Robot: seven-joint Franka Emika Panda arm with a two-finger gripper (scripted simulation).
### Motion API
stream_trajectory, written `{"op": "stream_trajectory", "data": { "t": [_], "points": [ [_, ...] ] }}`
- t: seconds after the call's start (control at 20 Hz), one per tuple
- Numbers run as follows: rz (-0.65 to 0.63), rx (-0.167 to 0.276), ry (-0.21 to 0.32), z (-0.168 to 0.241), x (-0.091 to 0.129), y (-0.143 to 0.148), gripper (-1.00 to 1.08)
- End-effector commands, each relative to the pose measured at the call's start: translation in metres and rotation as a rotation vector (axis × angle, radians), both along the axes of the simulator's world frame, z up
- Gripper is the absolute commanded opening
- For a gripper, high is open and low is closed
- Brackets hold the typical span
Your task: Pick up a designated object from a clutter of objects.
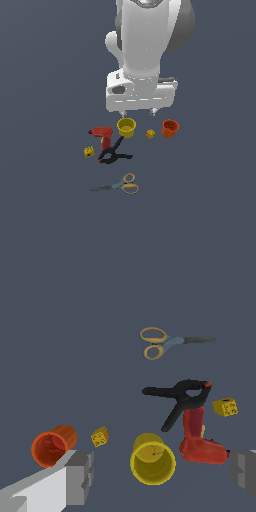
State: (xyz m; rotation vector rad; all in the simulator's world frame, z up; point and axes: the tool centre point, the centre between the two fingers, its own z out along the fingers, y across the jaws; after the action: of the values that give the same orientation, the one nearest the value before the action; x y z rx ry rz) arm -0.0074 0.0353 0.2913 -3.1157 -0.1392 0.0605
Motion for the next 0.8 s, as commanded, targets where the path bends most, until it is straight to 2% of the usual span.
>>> {"op": "stream_trajectory", "data": {
  "t": [0.0, 0.75],
  "points": [
    [0.000, 0.000, 0.000, 0.000, 0.000, 0.000, 0.28],
    [0.012, -0.010, -0.018, 0.005, 0.001, 0.013, 0.28]
  ]
}}
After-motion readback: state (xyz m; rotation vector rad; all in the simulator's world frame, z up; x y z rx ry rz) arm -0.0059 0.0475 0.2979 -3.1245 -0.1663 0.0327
